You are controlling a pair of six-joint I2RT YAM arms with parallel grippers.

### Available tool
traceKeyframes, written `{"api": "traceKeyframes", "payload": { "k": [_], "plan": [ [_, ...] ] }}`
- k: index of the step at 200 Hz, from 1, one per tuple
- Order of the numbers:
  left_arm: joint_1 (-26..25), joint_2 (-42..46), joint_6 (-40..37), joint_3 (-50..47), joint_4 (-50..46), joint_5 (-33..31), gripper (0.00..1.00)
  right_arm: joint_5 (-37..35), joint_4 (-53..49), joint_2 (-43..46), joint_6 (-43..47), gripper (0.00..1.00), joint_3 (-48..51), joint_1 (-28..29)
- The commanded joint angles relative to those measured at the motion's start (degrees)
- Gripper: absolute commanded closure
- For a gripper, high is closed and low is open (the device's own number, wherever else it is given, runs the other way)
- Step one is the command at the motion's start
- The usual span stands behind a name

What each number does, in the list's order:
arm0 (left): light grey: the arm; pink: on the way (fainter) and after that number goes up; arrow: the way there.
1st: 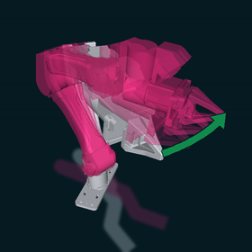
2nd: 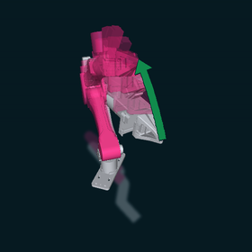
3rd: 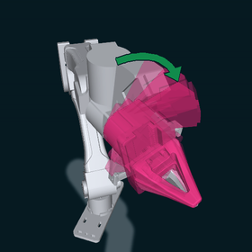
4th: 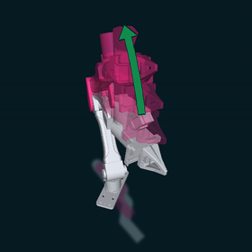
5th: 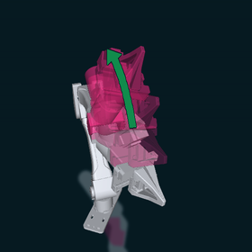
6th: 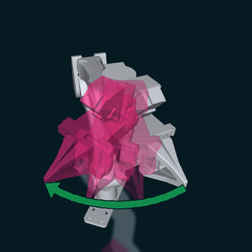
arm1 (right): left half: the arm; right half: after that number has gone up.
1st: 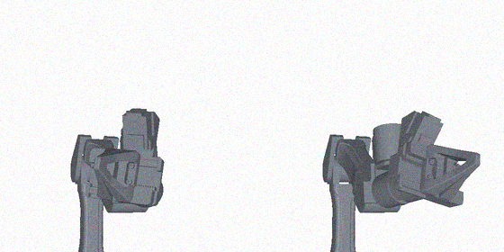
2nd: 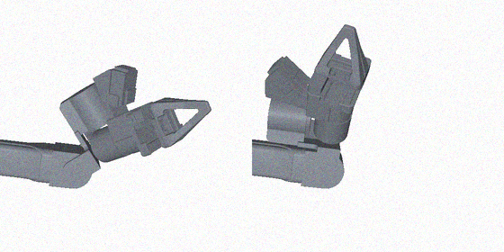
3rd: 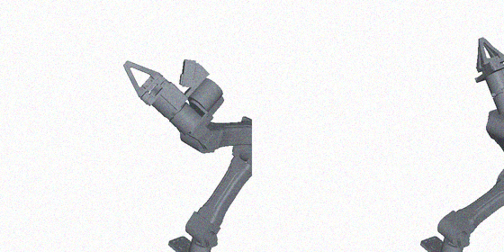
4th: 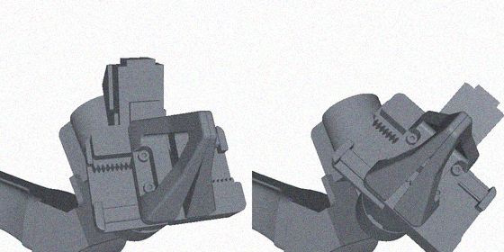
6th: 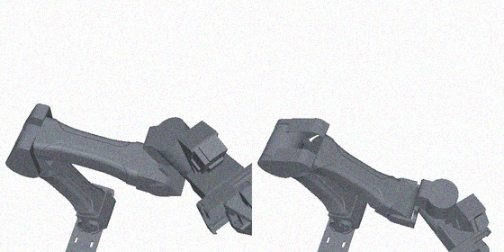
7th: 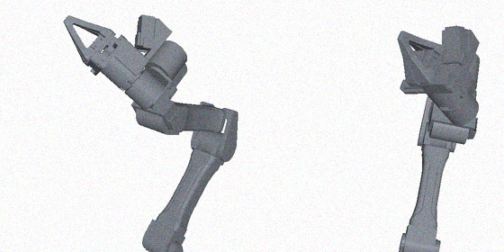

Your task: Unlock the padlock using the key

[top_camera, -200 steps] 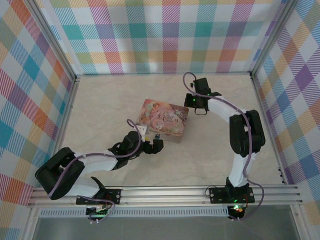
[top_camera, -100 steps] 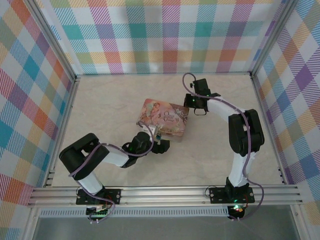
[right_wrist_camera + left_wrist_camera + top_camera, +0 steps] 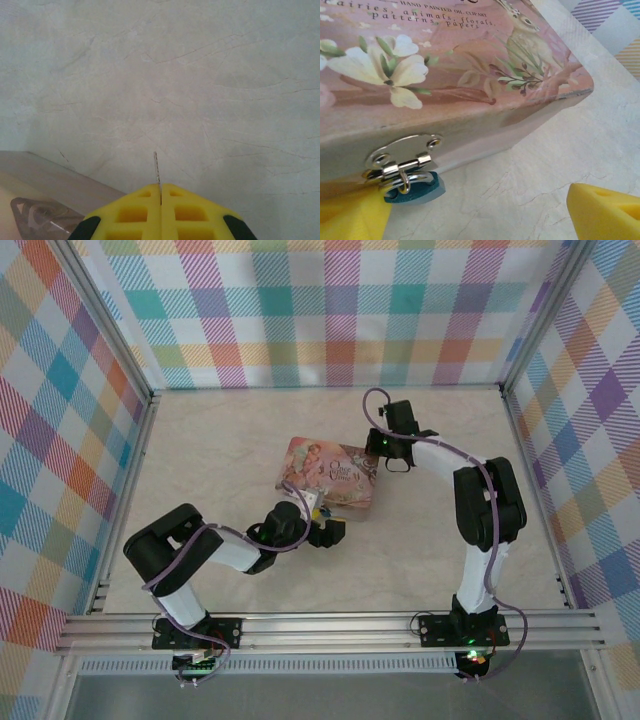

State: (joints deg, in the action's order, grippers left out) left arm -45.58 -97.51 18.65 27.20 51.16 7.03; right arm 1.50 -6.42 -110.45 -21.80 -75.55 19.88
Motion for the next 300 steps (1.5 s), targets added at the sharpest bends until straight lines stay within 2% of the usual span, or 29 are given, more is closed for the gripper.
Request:
{"api": "traceKeyframes", "payload": {
  "k": [1,50,84,139,157,201,228,240,300],
  "plan": [
    [1.3,-1.4,1.0,1.8,6.6,4.7,0.13,1.0,-1.2,0.0,-0.4,1.00,1.7,0.6],
    [3.8,-5.1,5.7,1.4,14.2,7.9,0.11,1.1,-0.6,0.8,-0.1,1.00,2.7,0.6],
    [4.7,-7.3,8.3,2.3,17.5,12.2,0.21,0.7,-0.4,1.1,0.2,1.00,3.1,0.6],
    [4.8,-7.5,9.2,0.8,19.5,12.0,0.19,0.9,-0.2,1.6,0.1,1.00,3.4,0.6],
    [4.8,-7.8,10.1,1.0,20.6,13.5,0.22,0.9,-0.4,1.8,-0.1,1.00,3.4,0.6],
    [4.8,-5.4,10.4,-2.1,21.3,12.7,0.22,0.6,-0.8,1.9,0.0,1.00,3.3,0.6],
    [4.8,-4.0,10.0,-2.8,19.3,13.5,0.24,0.7,-0.7,2.0,-0.1,1.00,3.4,0.6],
    [4.8,-4.2,10.0,-2.6,19.2,13.7,0.30,0.9,-0.7,1.8,-0.3,1.00,3.4,0.6],
    [4.8,-6.2,10.7,-0.9,19.1,13.2,0.26,0.1,-2.0,3.3,0.1,1.00,2.7,0.4]
  ]
}}
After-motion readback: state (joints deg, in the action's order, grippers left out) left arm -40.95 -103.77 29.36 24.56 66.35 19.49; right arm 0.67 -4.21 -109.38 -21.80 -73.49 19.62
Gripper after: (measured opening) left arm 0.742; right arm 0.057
